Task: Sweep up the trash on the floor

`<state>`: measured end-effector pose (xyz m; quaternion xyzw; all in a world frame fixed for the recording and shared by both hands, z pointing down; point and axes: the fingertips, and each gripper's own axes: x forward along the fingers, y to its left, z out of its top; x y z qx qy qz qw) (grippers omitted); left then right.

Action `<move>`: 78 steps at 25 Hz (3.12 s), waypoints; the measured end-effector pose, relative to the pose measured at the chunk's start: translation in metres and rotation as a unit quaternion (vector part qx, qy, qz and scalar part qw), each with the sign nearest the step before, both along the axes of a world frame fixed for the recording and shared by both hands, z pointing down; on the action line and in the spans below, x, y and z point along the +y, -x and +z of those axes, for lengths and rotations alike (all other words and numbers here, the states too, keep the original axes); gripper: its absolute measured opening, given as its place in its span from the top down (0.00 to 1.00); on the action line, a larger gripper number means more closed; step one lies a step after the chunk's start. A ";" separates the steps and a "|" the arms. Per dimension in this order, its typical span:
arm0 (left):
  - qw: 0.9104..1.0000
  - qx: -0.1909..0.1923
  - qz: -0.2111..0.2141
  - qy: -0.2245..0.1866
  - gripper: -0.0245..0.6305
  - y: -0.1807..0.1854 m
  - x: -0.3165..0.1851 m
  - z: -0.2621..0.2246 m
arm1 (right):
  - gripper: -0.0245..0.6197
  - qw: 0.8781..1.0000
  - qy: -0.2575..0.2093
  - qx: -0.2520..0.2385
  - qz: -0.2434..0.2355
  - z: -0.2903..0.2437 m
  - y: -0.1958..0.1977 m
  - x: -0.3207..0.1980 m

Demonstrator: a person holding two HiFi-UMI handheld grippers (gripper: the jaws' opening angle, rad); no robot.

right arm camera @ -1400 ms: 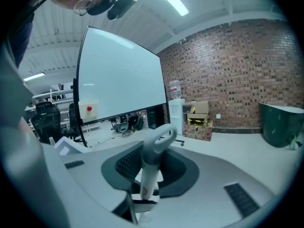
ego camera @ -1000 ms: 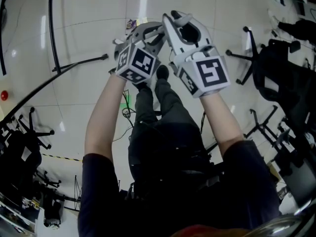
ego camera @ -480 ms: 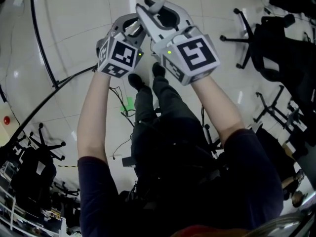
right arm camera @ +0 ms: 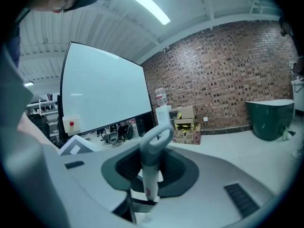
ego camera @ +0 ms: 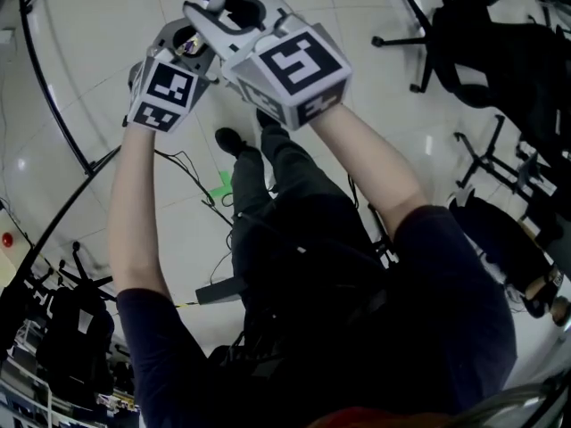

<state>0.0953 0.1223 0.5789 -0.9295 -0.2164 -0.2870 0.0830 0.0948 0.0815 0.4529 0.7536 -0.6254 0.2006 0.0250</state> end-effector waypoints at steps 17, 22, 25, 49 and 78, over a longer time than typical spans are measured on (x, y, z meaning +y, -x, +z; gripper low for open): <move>0.998 -0.015 0.050 0.019 0.84 0.065 0.012 -0.102 | 0.81 0.994 -0.054 -0.006 -0.096 -0.108 0.076 0.004; 0.998 0.012 0.047 0.030 0.83 0.078 0.021 -0.169 | 0.81 0.984 -0.082 0.007 -0.158 -0.172 0.096 0.018; 0.999 0.030 0.034 0.020 0.78 0.090 0.025 -0.203 | 0.81 0.976 -0.095 0.018 -0.197 -0.204 0.113 0.028; 0.988 0.132 -0.075 0.008 0.81 0.012 0.143 -0.250 | 0.81 0.884 -0.090 0.081 -0.451 -0.238 0.074 0.150; 0.959 0.065 -0.248 0.124 0.84 -0.069 0.064 -0.103 | 0.80 0.795 0.064 0.023 -0.603 -0.079 0.015 0.068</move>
